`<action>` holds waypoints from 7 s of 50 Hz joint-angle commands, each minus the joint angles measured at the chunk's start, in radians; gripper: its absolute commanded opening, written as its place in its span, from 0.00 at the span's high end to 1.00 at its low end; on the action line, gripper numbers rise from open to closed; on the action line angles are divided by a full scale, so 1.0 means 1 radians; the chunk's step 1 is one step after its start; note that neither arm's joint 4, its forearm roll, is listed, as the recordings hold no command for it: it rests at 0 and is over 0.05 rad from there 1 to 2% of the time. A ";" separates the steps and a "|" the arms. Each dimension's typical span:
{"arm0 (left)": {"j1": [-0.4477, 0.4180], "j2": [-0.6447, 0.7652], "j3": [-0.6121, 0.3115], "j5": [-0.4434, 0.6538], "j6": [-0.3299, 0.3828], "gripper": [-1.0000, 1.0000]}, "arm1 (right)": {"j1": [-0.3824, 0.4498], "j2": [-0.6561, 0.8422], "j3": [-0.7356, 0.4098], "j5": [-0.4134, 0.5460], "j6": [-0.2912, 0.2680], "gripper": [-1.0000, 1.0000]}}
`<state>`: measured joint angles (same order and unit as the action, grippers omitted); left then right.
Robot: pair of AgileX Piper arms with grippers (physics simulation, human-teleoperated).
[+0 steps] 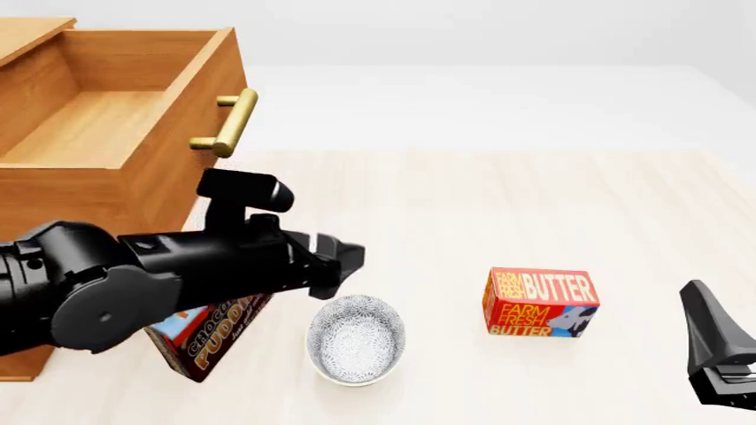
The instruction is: Put the bowl in the top drawer of the cabinet.
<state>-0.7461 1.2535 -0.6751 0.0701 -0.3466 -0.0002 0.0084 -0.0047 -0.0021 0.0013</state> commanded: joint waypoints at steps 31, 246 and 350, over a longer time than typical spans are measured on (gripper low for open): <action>0.031 0.190 0.045 -0.132 -0.031 0.00 | 0.000 -0.001 0.000 0.000 0.000 0.00; 0.016 -0.318 0.120 0.041 0.260 1.00 | 0.000 -0.001 0.000 0.000 0.000 0.00; 0.587 -0.267 -0.507 0.304 0.055 1.00 | 0.000 -0.001 0.000 0.000 0.000 0.00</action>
<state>-0.2303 0.9266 -1.1527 0.4066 -0.2728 -0.0002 0.0085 -0.0047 -0.0021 0.0013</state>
